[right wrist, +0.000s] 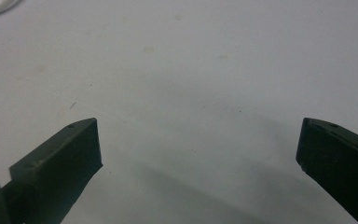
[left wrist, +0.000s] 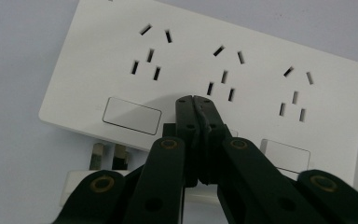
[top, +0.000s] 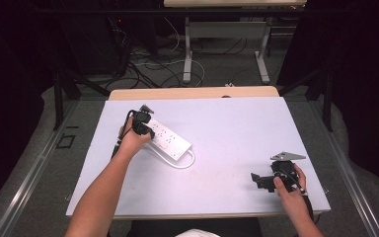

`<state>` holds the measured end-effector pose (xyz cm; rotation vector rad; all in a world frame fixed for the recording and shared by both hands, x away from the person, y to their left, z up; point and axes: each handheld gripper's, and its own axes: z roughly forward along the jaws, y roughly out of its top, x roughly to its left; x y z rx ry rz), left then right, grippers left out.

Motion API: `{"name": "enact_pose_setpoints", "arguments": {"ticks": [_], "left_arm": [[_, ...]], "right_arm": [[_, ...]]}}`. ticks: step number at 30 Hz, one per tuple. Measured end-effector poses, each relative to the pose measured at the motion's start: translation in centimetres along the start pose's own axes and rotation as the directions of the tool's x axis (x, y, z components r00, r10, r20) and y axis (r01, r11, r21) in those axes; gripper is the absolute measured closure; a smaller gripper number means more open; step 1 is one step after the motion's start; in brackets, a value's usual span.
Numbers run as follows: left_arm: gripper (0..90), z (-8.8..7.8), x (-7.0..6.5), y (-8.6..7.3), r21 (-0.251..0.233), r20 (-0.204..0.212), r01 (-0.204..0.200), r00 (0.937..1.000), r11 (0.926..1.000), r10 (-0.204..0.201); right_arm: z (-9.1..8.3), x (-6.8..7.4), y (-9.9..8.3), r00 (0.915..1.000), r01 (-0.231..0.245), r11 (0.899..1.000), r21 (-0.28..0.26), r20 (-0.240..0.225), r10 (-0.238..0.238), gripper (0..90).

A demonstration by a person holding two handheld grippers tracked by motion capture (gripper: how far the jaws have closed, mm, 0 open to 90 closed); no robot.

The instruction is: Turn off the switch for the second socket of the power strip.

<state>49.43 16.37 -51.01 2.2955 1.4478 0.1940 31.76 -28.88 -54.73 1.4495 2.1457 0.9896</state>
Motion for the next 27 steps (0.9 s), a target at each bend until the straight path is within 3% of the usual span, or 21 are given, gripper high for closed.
{"name": "enact_pose_setpoints", "arguments": {"ticks": [10, 19, 27], "left_arm": [[88.3, -0.01, 0.1, 0.01, -0.007, -0.009, 0.003, 1.0, 1.0, -0.003], [81.0, -0.06, 0.2, -0.05, -0.011, -0.015, 0.01, 0.9998, 0.9999, -0.01], [74.2, -0.24, 0.23, -0.01, -0.049, -0.023, 0.005, 0.9997, 0.9988, -0.006]], "right_arm": [[0.0, -0.06, -0.02, 1.0, 0.001, 1.0, -0.001, -0.005, -0.001, 0.0], [-0.01, -0.1, -0.04, 1.0, 0.001, 1.0, -0.002, -0.004, -0.001, 0.0], [-0.07, -0.11, -0.06, 1.0, -0.006, 1.0, -0.002, 0.001, 0.006, 0.0]]}}
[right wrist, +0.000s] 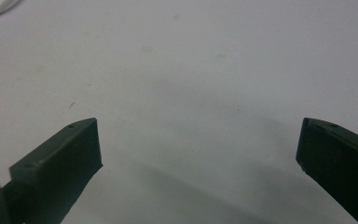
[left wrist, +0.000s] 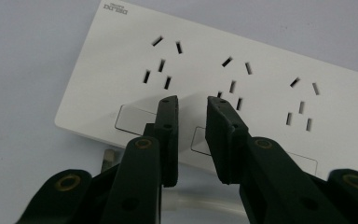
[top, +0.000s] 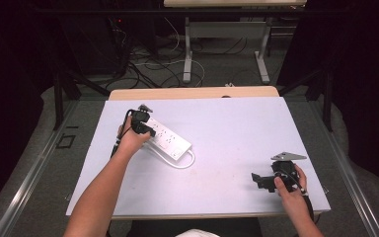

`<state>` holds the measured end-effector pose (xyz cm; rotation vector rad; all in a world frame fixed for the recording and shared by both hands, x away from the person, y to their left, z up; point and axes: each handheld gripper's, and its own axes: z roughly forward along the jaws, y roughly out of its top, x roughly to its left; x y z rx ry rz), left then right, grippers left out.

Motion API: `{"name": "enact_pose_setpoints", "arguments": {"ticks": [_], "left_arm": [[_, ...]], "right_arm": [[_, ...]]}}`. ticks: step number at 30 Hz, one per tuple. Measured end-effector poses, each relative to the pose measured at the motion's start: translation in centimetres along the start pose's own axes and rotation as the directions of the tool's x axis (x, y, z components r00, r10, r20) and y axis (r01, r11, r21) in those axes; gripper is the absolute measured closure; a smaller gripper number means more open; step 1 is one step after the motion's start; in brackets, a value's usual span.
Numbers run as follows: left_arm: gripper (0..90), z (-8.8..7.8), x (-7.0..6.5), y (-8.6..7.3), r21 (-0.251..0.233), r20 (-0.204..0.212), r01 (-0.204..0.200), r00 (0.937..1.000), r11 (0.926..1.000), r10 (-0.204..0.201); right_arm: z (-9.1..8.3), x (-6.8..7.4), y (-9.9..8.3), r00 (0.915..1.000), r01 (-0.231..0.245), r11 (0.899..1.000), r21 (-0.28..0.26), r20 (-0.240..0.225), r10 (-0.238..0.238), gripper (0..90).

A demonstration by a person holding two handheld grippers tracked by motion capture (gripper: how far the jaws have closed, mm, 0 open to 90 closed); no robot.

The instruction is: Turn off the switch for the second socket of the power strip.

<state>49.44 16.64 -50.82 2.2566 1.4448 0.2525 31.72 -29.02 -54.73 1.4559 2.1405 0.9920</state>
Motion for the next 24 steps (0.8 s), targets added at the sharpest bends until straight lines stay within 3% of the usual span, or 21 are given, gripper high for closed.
{"name": "enact_pose_setpoints", "arguments": {"ticks": [6, 16, 24], "left_arm": [[66.6, -0.09, 0.14, 0.01, -0.04, -0.005, -0.008, 1.0, 0.9992, 0.008], [48.2, -0.36, 0.41, -0.05, -0.101, -0.025, 0.019, 0.9994, 0.9947, -0.022], [32.1, -0.6, 0.47, 0.01, -0.15, -0.041, 0.001, 0.9992, 0.9887, -0.007]], "right_arm": [[0.02, 0.05, 0.0, 1.0, -0.005, 1.0, 0.003, -0.002, 0.005, 0.0], [-0.01, -0.04, -0.03, 1.0, 0.002, 1.0, -0.001, -0.001, -0.002, 0.0], [0.04, -0.01, 0.01, 1.0, -0.001, 1.0, 0.002, -0.003, 0.001, 0.0]]}}
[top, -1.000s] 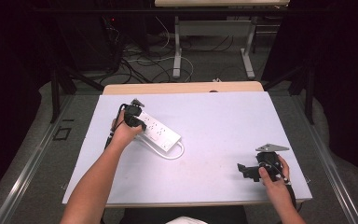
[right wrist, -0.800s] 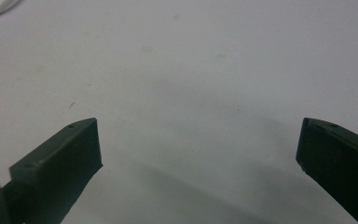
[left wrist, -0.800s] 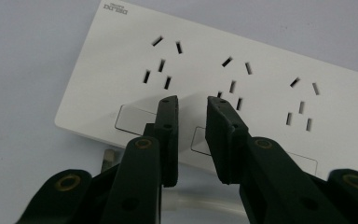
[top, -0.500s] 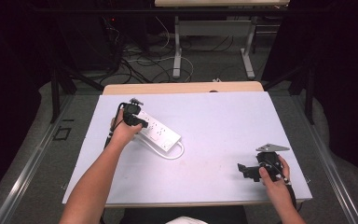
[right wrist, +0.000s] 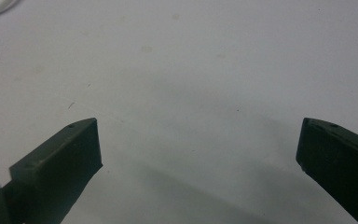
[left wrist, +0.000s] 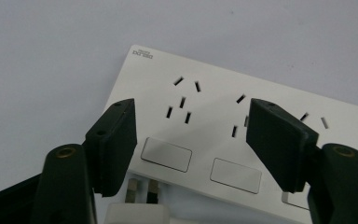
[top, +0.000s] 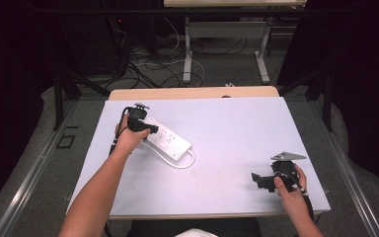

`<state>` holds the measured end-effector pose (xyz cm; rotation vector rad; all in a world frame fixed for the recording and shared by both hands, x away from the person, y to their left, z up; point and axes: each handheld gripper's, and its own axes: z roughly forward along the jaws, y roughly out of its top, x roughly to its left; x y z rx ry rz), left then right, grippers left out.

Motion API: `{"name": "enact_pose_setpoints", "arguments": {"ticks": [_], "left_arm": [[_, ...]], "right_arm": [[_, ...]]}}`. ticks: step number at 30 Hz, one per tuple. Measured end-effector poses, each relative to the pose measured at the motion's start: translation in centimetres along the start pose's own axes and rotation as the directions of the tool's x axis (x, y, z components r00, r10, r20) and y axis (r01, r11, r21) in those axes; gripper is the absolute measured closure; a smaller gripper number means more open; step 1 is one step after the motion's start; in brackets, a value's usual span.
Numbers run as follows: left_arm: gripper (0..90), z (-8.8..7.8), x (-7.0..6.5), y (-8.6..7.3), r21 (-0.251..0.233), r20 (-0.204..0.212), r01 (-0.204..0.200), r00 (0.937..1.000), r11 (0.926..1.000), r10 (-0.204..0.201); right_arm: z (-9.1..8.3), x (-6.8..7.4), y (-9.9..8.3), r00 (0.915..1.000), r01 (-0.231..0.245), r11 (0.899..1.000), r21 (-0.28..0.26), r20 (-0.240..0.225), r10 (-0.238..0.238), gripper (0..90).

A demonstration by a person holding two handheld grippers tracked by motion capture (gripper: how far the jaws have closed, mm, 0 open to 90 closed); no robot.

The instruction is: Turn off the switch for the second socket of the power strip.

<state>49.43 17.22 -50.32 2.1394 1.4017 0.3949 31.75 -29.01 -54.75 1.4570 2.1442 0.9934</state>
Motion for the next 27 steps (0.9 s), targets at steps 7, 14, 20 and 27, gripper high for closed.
{"name": "enact_pose_setpoints", "arguments": {"ticks": [7, 14, 20, 27], "left_arm": [[27.8, -0.5, -0.1, 0.2, -0.028, 0.021, -0.041, 0.9989, 0.9988, 0.042], [27.9, -1.4, -0.4, 0.6, -0.057, 0.008, -0.066, 0.9978, 0.9962, 0.066], [27.5, -2.3, -0.2, 0.6, -0.079, 0.027, -0.045, 0.9985, 0.9958, 0.047], [16.4, -3.4, -0.1, 0.5, -0.088, 0.055, -0.021, 0.9982, 0.9959, 0.026]], "right_arm": [[0.0, 0.0, 0.0, 1.0, -0.001, 1.0, 0.0, -0.002, 0.001, 0.0], [0.0, 0.0, 0.0, 1.0, -0.001, 1.0, -0.001, -0.001, 0.001, 0.0], [0.0, 0.0, 0.0, 1.0, -0.002, 1.0, -0.001, -0.002, 0.002, 0.0], [0.0, 0.0, 0.0, 1.0, -0.005, 1.0, -0.001, -0.001, 0.005, 0.0]]}}
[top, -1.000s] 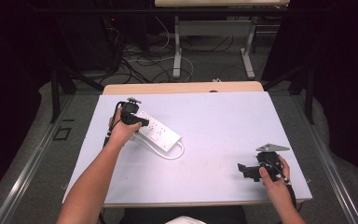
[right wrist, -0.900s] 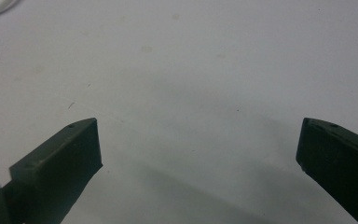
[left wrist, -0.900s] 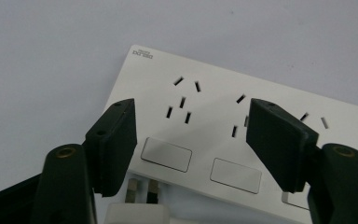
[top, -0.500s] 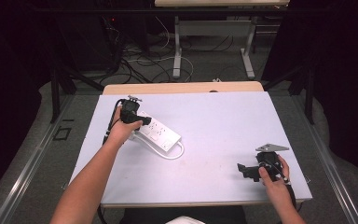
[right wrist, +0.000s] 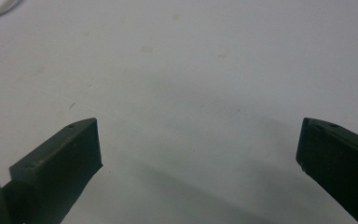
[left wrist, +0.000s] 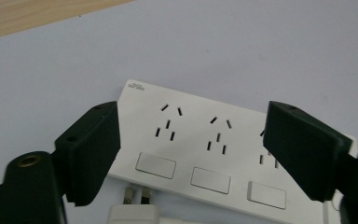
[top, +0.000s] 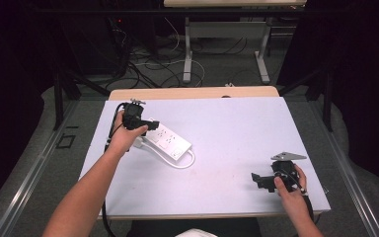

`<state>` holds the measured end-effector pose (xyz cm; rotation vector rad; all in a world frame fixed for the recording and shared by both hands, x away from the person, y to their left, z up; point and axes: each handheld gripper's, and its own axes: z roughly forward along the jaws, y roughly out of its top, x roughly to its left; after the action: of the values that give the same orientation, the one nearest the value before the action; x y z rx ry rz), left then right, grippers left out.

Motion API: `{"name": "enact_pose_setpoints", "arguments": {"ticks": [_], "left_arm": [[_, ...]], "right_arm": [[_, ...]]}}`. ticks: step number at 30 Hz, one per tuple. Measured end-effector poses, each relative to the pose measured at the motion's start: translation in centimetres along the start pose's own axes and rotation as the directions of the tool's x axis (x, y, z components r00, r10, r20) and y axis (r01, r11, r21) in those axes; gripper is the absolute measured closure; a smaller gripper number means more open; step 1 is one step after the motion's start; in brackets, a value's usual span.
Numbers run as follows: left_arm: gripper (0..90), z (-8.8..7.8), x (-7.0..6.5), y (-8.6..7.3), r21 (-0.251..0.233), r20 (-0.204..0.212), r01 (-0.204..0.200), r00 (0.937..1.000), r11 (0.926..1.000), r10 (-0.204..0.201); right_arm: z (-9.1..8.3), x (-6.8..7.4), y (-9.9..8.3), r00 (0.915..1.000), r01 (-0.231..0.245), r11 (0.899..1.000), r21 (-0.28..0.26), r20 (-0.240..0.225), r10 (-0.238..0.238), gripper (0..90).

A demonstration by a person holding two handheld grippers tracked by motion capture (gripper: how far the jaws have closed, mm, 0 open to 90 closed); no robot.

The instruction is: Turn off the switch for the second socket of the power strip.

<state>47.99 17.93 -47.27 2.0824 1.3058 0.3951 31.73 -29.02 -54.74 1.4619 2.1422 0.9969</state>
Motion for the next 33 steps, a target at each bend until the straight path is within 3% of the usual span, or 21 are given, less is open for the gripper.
{"name": "enact_pose_setpoints", "arguments": {"ticks": [3, 8, 11, 16, 21, 33], "left_arm": [[14.5, -0.5, -0.1, -0.1, -0.004, 0.004, 0.008, 1.0, 1.0, -0.008], [0.3, -1.4, -0.4, -0.3, -0.01, 0.035, -0.006, 0.9994, 0.9999, 0.006], [0.7, -1.9, -0.6, -0.5, -0.028, 0.033, 0.002, 0.9995, 0.9996, -0.001], [0.7, -2.8, -1.0, -1.0, -0.055, 0.075, 0.012, 0.9971, 0.9984, -0.008], [0.7, -3.7, -1.4, -1.7, -0.071, 0.084, 0.015, 0.9964, 0.9974, -0.009], [1.1, -6.0, -1.6, -3.7, -0.111, 0.061, 0.018, 0.9981, 0.9936, -0.011]], "right_arm": [[0.0, 0.0, 0.0, 1.0, -0.001, 1.0, -0.001, 0.001, 0.001, 0.0], [0.0, 0.0, 0.0, 1.0, -0.001, 1.0, -0.004, 0.002, 0.001, 0.0], [0.0, 0.0, 0.0, 1.0, -0.001, 1.0, -0.006, 0.003, 0.001, 0.0], [-0.1, 0.0, 0.0, 1.0, -0.005, 1.0, -0.008, 0.002, 0.005, 0.0], [-0.1, 0.0, 0.0, 1.0, -0.003, 1.0, -0.01, 0.003, 0.003, 0.0], [-0.2, 0.0, 0.0, 1.0, -0.001, 1.0, -0.01, 0.004, 0.001, 0.0]]}}
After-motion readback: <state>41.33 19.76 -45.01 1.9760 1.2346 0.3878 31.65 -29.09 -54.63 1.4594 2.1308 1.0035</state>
